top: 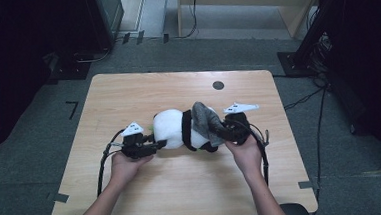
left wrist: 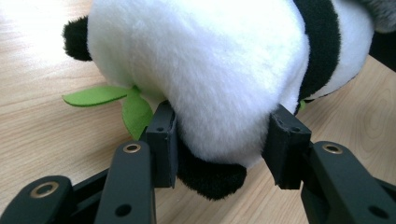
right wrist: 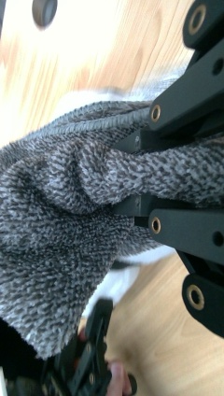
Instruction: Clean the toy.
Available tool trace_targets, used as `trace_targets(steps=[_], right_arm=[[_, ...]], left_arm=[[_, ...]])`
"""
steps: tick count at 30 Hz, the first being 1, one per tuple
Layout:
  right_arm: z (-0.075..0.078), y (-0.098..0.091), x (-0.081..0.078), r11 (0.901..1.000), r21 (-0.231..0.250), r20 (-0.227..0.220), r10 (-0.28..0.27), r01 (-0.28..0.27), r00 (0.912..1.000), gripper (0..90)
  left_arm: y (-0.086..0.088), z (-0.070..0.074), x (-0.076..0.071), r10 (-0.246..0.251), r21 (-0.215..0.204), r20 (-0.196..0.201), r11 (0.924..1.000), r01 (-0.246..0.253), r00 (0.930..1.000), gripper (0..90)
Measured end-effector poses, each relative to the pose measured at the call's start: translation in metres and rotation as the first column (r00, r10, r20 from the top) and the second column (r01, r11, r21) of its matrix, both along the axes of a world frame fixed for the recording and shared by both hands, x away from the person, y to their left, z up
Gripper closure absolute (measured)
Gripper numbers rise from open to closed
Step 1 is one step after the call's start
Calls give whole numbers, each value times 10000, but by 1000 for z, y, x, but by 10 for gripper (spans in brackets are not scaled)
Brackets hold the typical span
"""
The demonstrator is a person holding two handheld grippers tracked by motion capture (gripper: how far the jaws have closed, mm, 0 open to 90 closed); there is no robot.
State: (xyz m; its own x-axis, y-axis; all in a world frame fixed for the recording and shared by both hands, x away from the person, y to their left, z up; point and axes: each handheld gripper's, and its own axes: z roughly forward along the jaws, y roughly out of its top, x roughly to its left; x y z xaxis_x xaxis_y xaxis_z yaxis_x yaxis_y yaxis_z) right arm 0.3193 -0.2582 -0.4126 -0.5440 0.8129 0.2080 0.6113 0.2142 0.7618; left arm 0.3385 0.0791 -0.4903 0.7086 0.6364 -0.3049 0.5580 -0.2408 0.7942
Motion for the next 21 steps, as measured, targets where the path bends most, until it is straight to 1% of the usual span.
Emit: trace_targets(steps=[3, 6, 9, 11, 14, 16, 18, 19, 21], right_arm=[[2, -10, -1, 9990, -173, 19, -405, 405, 9992, 781], [5, -23, -2, 9969, -137, 16, -773, 773, 9970, 781], [7, -32, -3, 9948, 49, -21, -1020, 1020, 9948, 781], [9, -34, -5, 9945, 188, 18, -1034, 1034, 9946, 781], [20, -27, -11, 9964, 374, 250, -764, 755, 9968, 781], [28, -17, -16, 9982, 468, 501, -412, 388, 9979, 781], [34, -3, -20, 9983, 564, 673, 83, -121, 9977, 781], [36, 5, -22, 9978, 526, 763, 358, -399, 9964, 781], [37, 23, -27, 9942, 461, 796, 937, -975, 9924, 781]], left_arm=[[0, 1, 1, -10, 90, -13, 10000, 10, 10000, 528], [0, 1, 1, -14, 88, -45, 10000, 15, 10000, 528], [0, 1, 0, -7, 93, -63, 10000, 7, 10000, 527], [1, 1, 0, -8, 91, -90, 10000, 9, 10000, 525], [0, 1, 0, 9, 74, -100, 10000, -8, 10000, 525], [0, 1, 0, 18, 77, -87, 10000, -18, 10000, 525], [0, 1, 0, 10, 91, -93, 10000, -9, 10000, 525], [0, 1, 0, 18, 81, -85, 10000, -18, 10000, 525], [0, 2, 0, 9, 95, -86, 10000, -8, 10000, 525]])
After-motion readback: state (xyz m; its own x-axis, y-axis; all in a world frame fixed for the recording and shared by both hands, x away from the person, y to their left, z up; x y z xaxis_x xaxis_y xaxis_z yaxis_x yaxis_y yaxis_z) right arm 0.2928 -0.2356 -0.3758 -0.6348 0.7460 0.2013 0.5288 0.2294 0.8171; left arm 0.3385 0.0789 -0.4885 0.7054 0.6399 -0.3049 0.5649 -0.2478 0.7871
